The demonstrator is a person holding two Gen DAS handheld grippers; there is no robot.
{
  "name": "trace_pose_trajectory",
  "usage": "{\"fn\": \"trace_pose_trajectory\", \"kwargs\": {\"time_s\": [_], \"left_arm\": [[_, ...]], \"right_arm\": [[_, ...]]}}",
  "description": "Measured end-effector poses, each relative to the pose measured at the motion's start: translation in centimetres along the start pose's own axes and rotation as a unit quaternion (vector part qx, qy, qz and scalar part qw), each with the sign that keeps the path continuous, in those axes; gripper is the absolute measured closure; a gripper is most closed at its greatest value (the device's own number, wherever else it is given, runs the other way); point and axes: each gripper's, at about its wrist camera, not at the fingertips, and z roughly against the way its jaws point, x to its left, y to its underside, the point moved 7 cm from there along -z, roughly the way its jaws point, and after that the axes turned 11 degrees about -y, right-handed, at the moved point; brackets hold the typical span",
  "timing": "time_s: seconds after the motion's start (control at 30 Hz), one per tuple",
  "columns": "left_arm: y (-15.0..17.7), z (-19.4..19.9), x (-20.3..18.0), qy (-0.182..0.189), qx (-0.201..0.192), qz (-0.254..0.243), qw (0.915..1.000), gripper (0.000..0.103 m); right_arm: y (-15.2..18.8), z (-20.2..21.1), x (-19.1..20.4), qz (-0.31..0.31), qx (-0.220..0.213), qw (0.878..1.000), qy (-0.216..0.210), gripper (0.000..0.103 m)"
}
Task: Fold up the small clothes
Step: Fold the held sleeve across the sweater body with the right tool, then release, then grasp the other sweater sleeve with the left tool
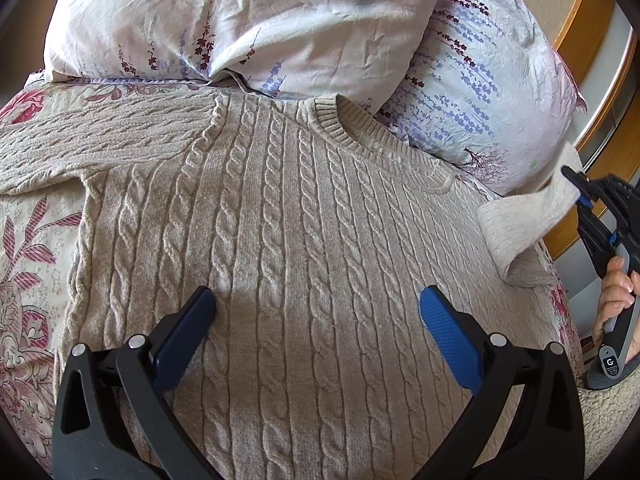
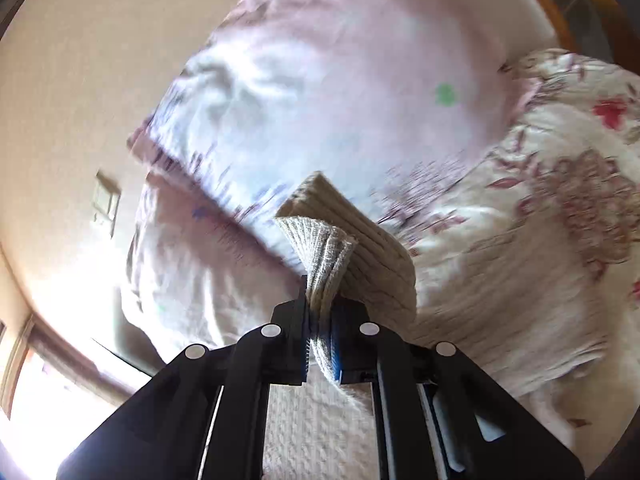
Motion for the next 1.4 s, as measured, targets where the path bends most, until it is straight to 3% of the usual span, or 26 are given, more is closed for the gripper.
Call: {"fn": "trace_pose_trajectory", "kwargs": {"time_s": [0.1, 0.23, 0.43, 0.6, 0.83, 0.87, 0.93, 0.97, 1.0, 1.07, 1.2, 1.4], "left_arm": [[-0.1, 0.1, 0.0, 0.008, -0.001, 0.007, 0.9999, 0.002], [-0.1, 0.4, 0.1, 0.018, -0.004, 0.016, 0.9997, 0.002], [-0.1, 0.4, 0.2, 0.024, -0.005, 0.023, 0.9994, 0.002], [-0.1, 0.6, 0.4, 0.034, -0.009, 0.034, 0.9988, 0.002], [0.0, 0.7, 0.4, 0.039, -0.011, 0.039, 0.9984, 0.002], [-0.1, 0.7, 0.4, 0.04, -0.011, 0.04, 0.9984, 0.002], [-0.1, 0.7, 0.5, 0.047, -0.012, 0.044, 0.9979, 0.002], [-0.1, 0.8, 0.6, 0.053, -0.012, 0.048, 0.9974, 0.002], [-0.2, 0.9, 0.8, 0.06, -0.013, 0.053, 0.9967, 0.002], [-0.3, 1.1, 1.1, 0.075, -0.016, 0.065, 0.995, 0.002], [-0.4, 1.4, 1.2, 0.081, -0.022, 0.073, 0.9939, 0.002], [-0.8, 4.2, 3.7, 0.076, -0.06, 0.089, 0.9913, 0.002]], "right_arm": [[3.7, -6.0, 1.8, -0.001, 0.066, 0.998, -0.02, 0.095], [8.9, -11.9, 1.3, -0.02, 0.142, 0.99, -0.01, 0.095], [11.4, -14.8, -0.1, -0.066, 0.166, 0.984, -0.015, 0.095], [11.8, -17.1, 1.9, -0.06, 0.177, 0.982, -0.037, 0.095], [15.5, -18.2, 0.7, -0.032, 0.255, 0.966, 0.014, 0.093], [15.7, -18.0, 0.9, -0.026, 0.262, 0.965, 0.014, 0.09], [15.9, -17.5, 1.7, -0.018, 0.281, 0.96, 0.003, 0.072], [16.1, -17.2, 2.3, -0.018, 0.286, 0.958, -0.011, 0.054], [16.1, -16.6, 3.0, -0.015, 0.285, 0.958, -0.027, 0.039], [15.2, -15.1, 3.5, 0.007, 0.265, 0.964, -0.028, 0.033], [12.3, -12.0, 2.3, 0.009, 0.208, 0.978, -0.005, 0.033], [6.1, -5.6, -3.1, -0.005, 0.098, 0.992, 0.085, 0.033]]}}
